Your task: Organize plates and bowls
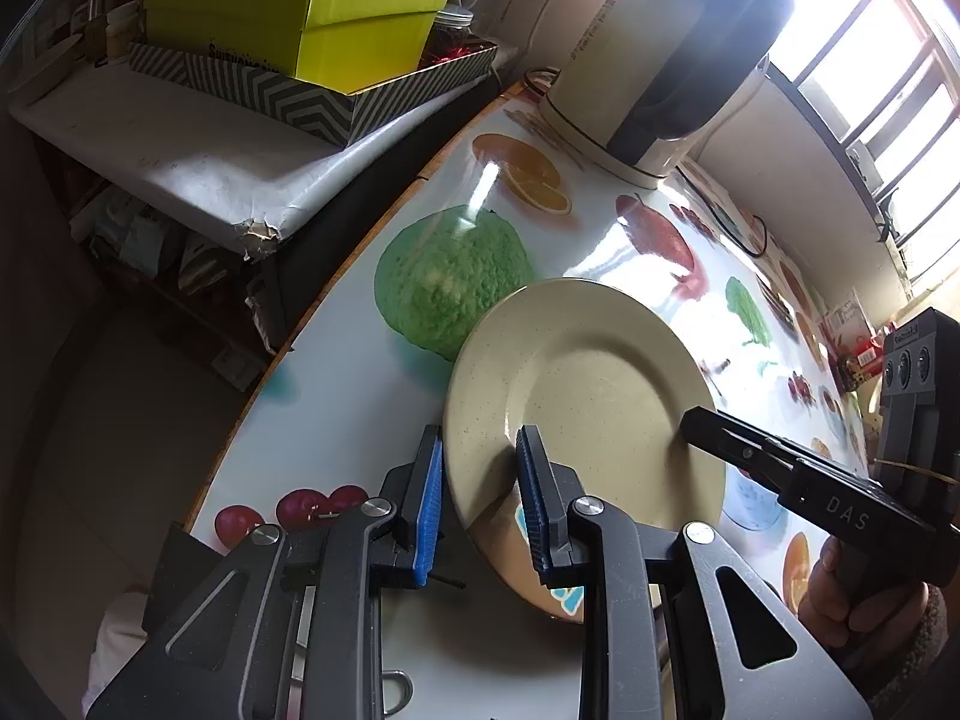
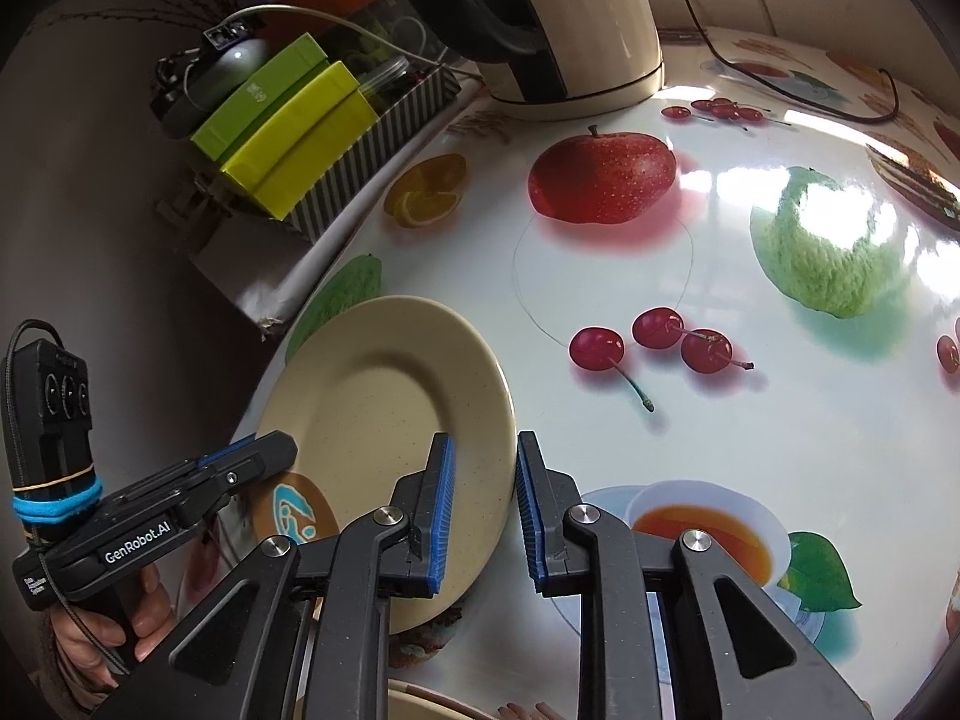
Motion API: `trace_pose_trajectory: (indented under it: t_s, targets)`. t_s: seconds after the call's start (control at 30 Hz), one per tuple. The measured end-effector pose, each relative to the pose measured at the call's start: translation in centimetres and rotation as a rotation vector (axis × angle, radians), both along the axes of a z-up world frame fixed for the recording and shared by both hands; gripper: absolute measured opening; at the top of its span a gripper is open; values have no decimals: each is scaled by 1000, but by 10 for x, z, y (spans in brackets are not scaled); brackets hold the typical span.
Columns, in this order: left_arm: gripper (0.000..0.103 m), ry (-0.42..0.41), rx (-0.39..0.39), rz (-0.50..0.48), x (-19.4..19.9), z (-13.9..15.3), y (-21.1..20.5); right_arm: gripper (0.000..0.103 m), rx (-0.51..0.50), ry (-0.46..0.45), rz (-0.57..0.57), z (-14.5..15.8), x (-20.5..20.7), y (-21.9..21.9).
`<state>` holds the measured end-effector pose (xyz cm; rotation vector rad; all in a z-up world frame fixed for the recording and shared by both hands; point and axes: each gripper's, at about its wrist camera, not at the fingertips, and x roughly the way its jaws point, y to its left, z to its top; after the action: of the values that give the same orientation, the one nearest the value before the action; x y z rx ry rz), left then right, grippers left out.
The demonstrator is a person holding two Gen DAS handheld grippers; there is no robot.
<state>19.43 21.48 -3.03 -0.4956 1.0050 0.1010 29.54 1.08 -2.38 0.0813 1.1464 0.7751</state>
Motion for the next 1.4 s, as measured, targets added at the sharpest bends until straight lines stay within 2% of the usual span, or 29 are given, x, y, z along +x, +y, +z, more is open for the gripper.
trace_pose_trajectory:
  t_s: [0.7,1.4]
  targets:
    - [25,-4,1,-1,-6,9,-3,19,14,1,-25,9,-10,-8]
    - [25,-58,1,-47,-26,42,-29,18,43,-55,-66,44,-37,-42]
